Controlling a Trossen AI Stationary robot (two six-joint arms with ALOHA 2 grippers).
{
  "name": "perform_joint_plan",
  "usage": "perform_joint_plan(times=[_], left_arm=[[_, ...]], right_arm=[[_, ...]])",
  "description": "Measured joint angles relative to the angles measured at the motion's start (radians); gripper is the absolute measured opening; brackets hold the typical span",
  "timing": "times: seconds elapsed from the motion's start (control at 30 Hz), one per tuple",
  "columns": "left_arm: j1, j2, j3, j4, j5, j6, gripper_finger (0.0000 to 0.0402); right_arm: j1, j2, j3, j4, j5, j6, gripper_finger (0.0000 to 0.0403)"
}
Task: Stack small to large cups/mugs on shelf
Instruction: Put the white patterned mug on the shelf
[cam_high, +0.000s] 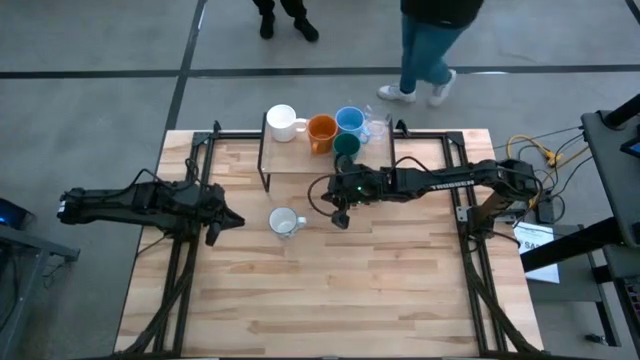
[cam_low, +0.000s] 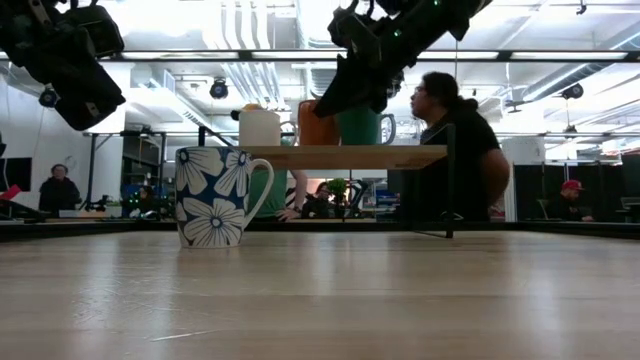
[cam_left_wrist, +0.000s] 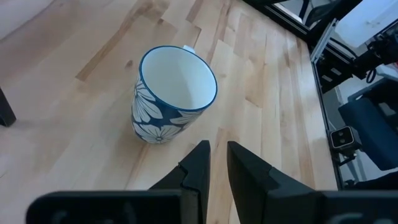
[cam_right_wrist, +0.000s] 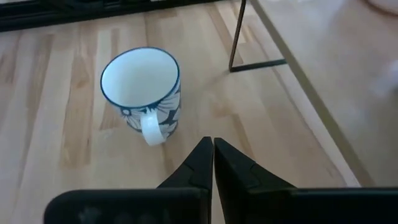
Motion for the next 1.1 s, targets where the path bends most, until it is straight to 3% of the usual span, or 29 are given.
perform_joint_plan(times=[0.23, 1.1], left_arm=[[-0.001, -0.001, 0.000, 0.000, 0.000, -0.003, 0.0040], [0.000, 0.005, 0.022, -0.002, -0.001, 0.001, 0.0040]], right_arm=[[-0.004, 0.051, -0.011, 0.046, -0.055, -0.011, 0.0008], [0.017, 0.209, 0.055, 0.138, -0.107, 0.013, 0.0008]])
